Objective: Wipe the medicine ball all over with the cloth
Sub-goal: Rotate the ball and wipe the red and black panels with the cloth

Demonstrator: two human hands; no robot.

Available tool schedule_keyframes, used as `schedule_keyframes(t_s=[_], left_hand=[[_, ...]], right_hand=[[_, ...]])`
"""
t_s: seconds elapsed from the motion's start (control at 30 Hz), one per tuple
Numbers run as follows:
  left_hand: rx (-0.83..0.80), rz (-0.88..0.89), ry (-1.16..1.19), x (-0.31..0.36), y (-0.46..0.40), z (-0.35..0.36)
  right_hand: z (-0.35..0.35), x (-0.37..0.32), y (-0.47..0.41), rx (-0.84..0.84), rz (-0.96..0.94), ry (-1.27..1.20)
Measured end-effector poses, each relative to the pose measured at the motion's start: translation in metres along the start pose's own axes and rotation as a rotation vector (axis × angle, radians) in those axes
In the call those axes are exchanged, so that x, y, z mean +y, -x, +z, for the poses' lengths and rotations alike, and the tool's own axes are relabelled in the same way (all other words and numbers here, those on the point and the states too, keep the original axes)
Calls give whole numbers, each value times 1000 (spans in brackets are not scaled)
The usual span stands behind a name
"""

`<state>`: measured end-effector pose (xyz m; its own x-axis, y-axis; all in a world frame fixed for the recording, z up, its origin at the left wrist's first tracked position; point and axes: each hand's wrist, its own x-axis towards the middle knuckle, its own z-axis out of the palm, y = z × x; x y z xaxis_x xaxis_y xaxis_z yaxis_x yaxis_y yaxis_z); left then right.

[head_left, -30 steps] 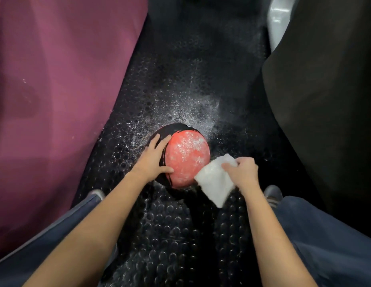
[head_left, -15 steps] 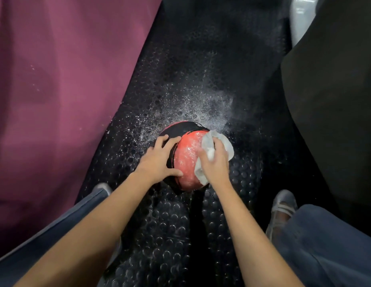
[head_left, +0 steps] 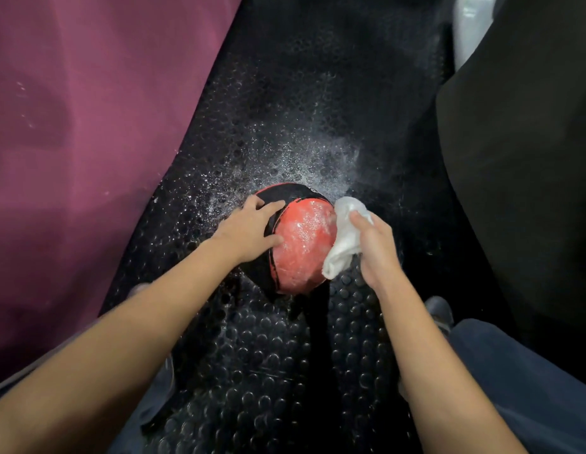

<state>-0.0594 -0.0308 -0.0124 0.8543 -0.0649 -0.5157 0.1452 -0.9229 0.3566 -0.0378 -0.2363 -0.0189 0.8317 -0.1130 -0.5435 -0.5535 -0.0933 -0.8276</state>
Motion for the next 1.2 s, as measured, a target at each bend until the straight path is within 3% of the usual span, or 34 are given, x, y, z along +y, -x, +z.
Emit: schedule_keyframes(t_s=[0.17, 0.27, 0.37, 0.43, 0.5, 0.63, 0.77, 0.83, 0.93, 1.0, 1.1, 1.2], left_hand=[[-39, 21, 9, 8, 4, -1], [78, 229, 430, 31, 10, -4], [-33, 205, 817, 49, 13, -5], [-113, 178, 786, 52, 14, -1], [-87, 166, 718, 50, 11, 1], [-58, 161, 846, 57, 6, -5], [-1, 79, 1002, 56, 4, -2], [25, 43, 1064, 54, 6, 2], [46, 29, 1084, 53, 10, 4], [49, 48, 1067, 53, 13, 4], [20, 48, 1119, 65, 20, 4], [-24, 39, 1277, 82, 23, 7]], right_hand=[[-18, -29, 19, -25, -106, 149], [-27, -48, 24, -190, -68, 47], [-31, -57, 15, -316, 93, -224], [-29, -52, 10, -363, 198, -304], [-24, -44, 7, -377, 262, -316], [-15, -41, 1, -404, 265, -359], [-13, -46, 2, -401, 133, -264], [-12, -44, 5, -203, -64, -34], [-15, -38, 14, 192, -543, 279], [-13, -34, 24, 231, -778, 377], [3, -28, 43, -3, -708, 421], [8, -18, 50, -79, -532, 362]])
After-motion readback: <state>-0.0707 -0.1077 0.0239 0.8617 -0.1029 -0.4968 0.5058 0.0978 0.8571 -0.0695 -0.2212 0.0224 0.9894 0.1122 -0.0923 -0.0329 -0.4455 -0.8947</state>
